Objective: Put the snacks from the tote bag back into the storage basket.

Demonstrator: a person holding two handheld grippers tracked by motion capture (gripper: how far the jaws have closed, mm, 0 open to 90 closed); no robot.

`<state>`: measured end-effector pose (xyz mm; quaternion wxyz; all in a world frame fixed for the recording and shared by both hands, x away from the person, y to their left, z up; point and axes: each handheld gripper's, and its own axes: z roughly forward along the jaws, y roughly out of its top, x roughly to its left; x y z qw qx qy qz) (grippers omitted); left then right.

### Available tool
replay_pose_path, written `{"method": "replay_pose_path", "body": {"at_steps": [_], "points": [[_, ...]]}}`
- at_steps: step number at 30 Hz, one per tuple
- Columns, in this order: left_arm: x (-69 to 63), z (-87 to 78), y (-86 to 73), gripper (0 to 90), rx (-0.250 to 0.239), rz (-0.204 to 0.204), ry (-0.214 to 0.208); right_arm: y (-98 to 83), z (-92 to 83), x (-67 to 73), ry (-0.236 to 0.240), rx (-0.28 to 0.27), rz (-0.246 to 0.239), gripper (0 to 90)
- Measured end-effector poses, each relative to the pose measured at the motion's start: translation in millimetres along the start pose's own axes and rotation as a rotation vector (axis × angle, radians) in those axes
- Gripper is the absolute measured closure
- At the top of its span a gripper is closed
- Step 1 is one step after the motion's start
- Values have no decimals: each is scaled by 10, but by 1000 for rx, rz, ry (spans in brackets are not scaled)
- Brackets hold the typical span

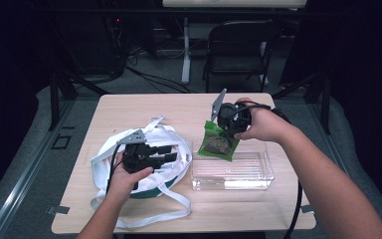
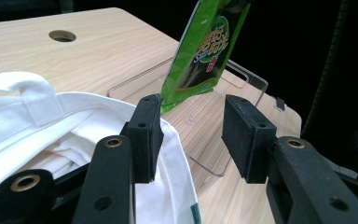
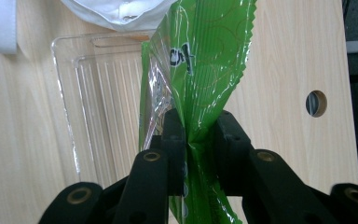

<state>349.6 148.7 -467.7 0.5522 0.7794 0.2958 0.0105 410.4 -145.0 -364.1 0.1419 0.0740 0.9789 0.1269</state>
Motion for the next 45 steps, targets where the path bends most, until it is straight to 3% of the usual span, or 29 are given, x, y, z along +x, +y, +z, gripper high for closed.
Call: {"method": "replay_pose_path", "body": {"at_steps": [9, 21, 34, 45], "points": [[12, -68, -26, 570, -9, -6, 21, 50, 128, -11, -19, 24, -47, 760], [38, -110, -60, 570, -13, -21, 44, 32, 316, -36, -16, 48, -62, 759], [48, -150, -83, 571, -16, -27, 57, 33, 400, -61, -16, 53, -75, 759], [55, -229, -127, 571, -22, -40, 81, 101, 515, -71, -27, 59, -130, 759]]}}
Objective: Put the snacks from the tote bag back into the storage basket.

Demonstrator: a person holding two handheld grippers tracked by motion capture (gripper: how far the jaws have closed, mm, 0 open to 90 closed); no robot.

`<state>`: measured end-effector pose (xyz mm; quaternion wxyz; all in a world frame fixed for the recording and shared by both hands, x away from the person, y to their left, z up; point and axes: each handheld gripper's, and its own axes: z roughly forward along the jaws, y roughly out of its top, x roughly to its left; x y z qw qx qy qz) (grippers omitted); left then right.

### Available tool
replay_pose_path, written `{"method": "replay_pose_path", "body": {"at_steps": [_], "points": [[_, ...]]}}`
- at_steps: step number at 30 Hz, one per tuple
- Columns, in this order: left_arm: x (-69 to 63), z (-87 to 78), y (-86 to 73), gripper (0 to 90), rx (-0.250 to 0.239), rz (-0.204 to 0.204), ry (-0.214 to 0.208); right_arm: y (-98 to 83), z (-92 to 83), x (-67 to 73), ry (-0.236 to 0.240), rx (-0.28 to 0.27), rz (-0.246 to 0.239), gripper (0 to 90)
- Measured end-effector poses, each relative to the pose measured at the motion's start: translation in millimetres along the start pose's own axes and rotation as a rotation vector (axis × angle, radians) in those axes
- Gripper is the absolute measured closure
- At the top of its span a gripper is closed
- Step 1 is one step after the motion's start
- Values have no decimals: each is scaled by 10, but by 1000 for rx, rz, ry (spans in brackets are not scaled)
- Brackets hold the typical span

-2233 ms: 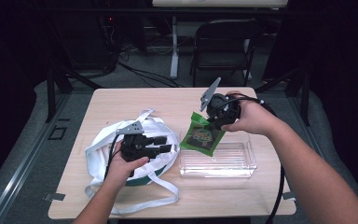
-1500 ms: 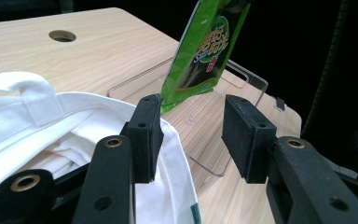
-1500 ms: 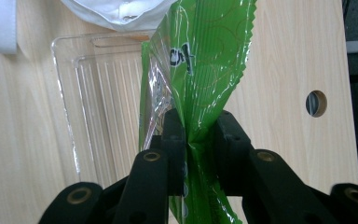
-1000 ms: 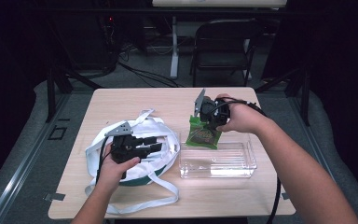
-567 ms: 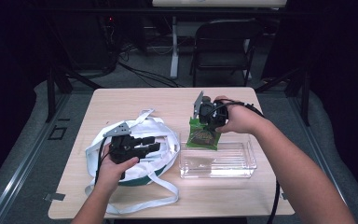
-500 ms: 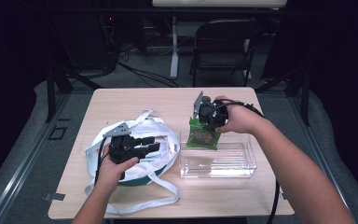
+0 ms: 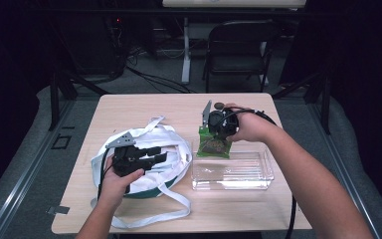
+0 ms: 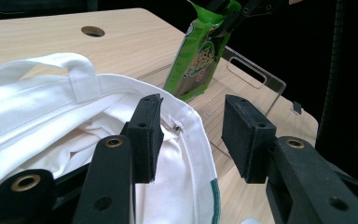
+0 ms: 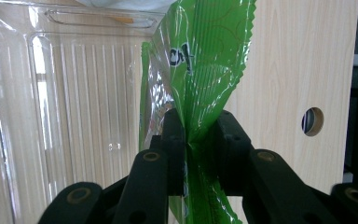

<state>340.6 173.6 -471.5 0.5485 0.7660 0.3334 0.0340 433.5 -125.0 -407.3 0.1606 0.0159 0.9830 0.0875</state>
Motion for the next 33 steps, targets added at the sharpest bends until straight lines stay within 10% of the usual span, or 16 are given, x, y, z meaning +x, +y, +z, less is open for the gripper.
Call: {"method": "replay_pose_path", "body": {"at_steps": [33], "points": [[26, -71, -44, 574, -8, -13, 22, 113, 285, -16, -48, 7, -58, 758]]}}
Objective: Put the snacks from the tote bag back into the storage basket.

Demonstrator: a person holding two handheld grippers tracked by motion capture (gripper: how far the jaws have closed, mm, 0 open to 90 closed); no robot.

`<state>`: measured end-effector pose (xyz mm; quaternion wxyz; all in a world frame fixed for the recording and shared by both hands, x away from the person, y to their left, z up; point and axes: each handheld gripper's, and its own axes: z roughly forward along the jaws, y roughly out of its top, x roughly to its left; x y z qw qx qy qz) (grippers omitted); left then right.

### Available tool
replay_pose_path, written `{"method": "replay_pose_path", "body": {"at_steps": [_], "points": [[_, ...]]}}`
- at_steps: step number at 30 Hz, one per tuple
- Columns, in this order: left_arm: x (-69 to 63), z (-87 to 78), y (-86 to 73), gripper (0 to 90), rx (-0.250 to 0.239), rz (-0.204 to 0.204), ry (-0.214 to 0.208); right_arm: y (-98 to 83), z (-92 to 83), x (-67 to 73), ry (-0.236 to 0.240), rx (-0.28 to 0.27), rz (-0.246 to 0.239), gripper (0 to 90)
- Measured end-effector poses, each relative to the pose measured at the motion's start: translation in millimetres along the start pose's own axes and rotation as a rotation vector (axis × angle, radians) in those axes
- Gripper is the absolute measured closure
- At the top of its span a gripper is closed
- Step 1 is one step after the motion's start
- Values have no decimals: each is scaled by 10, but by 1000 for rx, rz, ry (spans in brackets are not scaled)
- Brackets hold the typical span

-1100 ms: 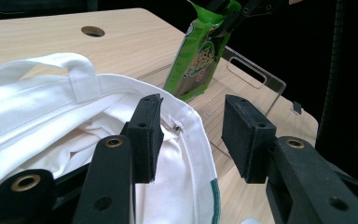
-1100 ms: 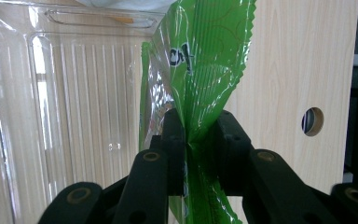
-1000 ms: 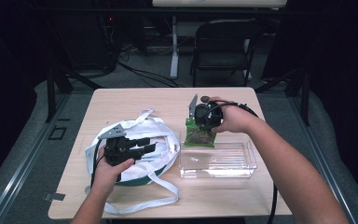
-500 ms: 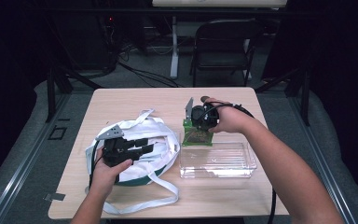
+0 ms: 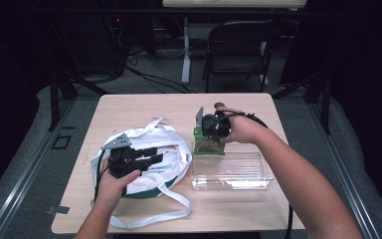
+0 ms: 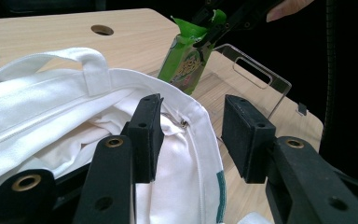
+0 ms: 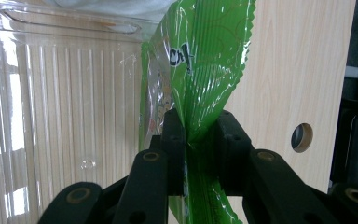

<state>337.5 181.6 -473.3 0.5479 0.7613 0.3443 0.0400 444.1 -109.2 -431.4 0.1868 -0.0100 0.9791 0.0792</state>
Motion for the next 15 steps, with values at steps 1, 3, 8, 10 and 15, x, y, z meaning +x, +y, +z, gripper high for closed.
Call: {"method": "replay_pose_path", "body": {"at_steps": [1, 3, 8, 10, 15], "points": [[0, 0, 0, 574, 3, 0, -1, -6, 14, -3, 0, 4, 0, 758], [1, 3, 0, 574, 5, 2, -1, -14, 41, 3, 1, 8, 4, 758], [7, 1, -4, 575, 4, -3, 0, -3, 56, 11, -2, -1, 0, 758], [7, 1, -5, 575, 2, -5, -1, 5, 70, 10, -3, -5, 1, 757], [10, -3, -4, 575, 3, -1, 1, 9, 83, 1, -3, 3, 3, 745]]}}
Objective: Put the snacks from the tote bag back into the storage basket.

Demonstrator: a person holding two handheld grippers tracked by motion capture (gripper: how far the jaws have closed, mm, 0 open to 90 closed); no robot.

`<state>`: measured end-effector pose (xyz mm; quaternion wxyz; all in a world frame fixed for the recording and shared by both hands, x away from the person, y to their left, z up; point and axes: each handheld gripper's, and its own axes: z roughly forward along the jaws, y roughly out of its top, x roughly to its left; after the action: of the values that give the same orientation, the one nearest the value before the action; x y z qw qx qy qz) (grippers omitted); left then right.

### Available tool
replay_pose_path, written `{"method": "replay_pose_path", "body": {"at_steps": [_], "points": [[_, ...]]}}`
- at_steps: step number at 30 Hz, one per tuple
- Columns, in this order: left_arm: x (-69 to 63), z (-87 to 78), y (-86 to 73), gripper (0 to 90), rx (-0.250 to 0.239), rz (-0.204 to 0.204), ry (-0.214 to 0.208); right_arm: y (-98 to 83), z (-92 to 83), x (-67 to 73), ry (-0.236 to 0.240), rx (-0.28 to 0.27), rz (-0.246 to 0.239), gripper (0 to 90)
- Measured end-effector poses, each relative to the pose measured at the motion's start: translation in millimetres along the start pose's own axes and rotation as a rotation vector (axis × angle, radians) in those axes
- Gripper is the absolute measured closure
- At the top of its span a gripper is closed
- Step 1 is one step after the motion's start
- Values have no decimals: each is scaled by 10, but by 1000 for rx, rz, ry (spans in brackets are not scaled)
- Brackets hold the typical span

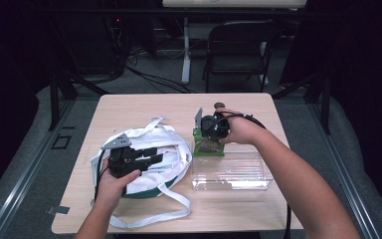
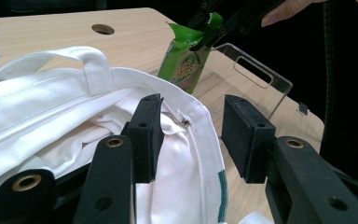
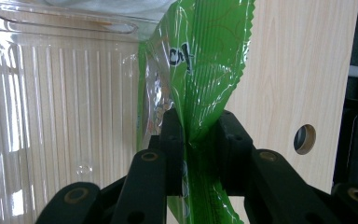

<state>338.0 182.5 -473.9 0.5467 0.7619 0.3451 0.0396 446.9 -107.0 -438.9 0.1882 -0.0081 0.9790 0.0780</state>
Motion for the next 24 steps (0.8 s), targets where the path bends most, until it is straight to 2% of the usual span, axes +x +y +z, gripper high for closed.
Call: {"method": "replay_pose_path", "body": {"at_steps": [2, 13, 15, 24], "points": [[2, -1, 0, 575, -1, 0, 0, -2, 2, -4, 1, 1, 3, 739], [4, 1, -2, 575, 0, -3, 0, -20, 7, -21, -13, -5, 29, 565], [3, 1, -1, 575, 0, -3, 1, -24, 8, -23, -17, -4, 50, 518], [3, 6, -2, 575, 1, -4, 0, -39, -10, -43, -15, -13, 82, 452]]}}
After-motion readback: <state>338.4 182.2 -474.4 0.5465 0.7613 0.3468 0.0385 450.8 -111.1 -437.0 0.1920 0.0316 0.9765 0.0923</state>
